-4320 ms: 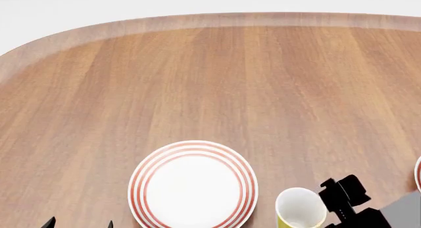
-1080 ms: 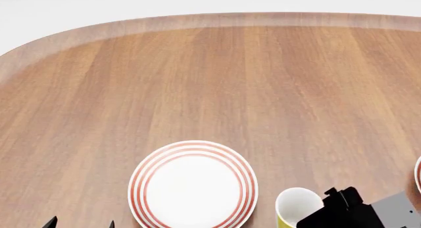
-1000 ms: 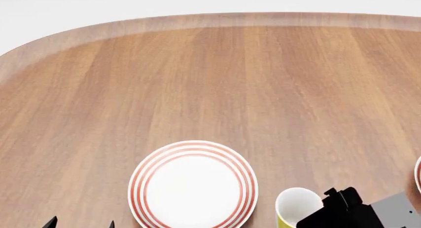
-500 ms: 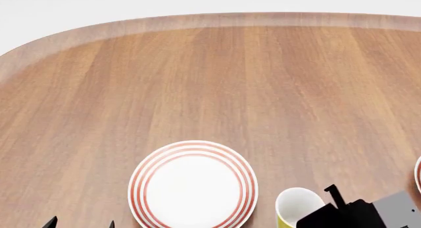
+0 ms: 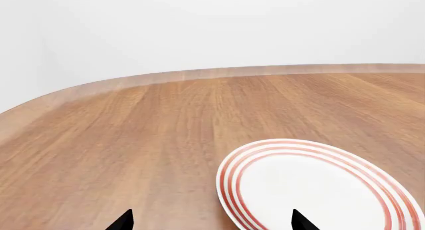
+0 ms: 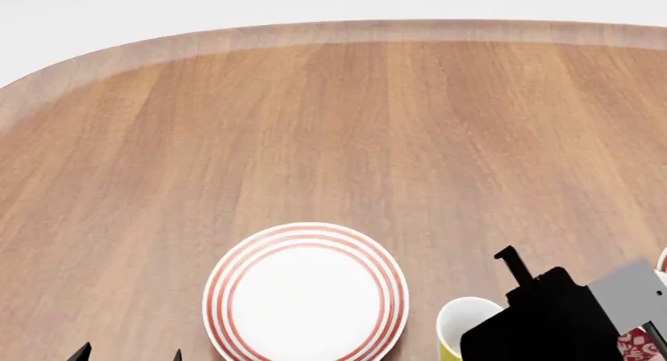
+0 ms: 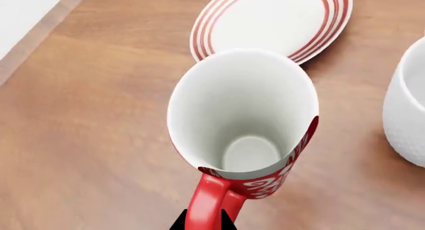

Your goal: Put the red mug on the left plate.

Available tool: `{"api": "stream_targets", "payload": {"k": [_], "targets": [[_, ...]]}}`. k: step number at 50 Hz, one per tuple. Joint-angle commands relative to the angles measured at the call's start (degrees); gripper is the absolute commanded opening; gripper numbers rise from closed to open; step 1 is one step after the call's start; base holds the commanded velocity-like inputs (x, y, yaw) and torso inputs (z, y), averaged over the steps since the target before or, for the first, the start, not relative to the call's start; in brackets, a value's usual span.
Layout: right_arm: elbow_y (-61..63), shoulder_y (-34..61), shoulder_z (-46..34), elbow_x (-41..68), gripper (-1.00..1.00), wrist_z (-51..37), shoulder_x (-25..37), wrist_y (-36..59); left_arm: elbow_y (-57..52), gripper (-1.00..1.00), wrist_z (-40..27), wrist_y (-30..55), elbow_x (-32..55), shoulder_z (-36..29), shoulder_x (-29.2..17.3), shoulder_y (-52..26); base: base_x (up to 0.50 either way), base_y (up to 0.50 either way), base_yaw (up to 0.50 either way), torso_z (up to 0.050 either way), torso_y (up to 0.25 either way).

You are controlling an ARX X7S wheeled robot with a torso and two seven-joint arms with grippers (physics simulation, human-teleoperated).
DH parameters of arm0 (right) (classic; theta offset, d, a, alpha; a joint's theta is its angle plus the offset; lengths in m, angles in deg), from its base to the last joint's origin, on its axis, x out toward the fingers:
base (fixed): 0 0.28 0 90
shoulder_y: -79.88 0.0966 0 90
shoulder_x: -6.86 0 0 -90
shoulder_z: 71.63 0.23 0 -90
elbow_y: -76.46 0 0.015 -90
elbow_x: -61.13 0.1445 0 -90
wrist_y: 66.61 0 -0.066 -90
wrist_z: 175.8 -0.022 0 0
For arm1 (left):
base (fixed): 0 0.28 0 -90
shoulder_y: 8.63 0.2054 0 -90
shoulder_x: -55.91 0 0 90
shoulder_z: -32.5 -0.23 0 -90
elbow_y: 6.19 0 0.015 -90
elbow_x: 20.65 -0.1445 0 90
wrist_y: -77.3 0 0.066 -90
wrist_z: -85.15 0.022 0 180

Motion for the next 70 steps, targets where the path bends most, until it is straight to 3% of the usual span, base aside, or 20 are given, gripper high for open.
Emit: {"api": "stream_targets", "payload": {"k": [1,18,35,57,70], "targets": [[12.88,-2.34,-1.8,4.75,-1.0,-1.51,0.6,6.46,-0.29,1.0,-0.25,0.06,0.11,-0.23,-0.22,0.06,0.0,0.0,0.0,0.0,0.0],[22.93,-3.83,-7.73,4.52,-1.0,1.11,2.63,8.84,-0.02,1.0,-0.49,-0.21,0.17,-0.58,-0.37,-0.06,0.0,0.0,0.0,0.0,0.0],[30.9,-4.88,-14.52,4.21,-1.0,10.23,4.79,8.75,0.2,1.0,-0.66,-0.37,0.49,-0.82,-0.5,-0.18,0.0,0.0,0.0,0.0,0.0],[25.68,-0.66,-24.98,3.29,-1.0,21.55,1.66,9.93,0.38,1.0,-0.9,-0.44,0.79,-1.15,-0.69,-0.39,0.0,0.0,0.0,0.0,0.0],[15.37,2.72,-30.54,-0.59,-1.0,27.96,-0.14,8.83,0.06,1.0,-1.11,-0.38,0.97,-1.35,-0.9,-0.33,0.0,0.0,0.0,0.0,0.0]]}}
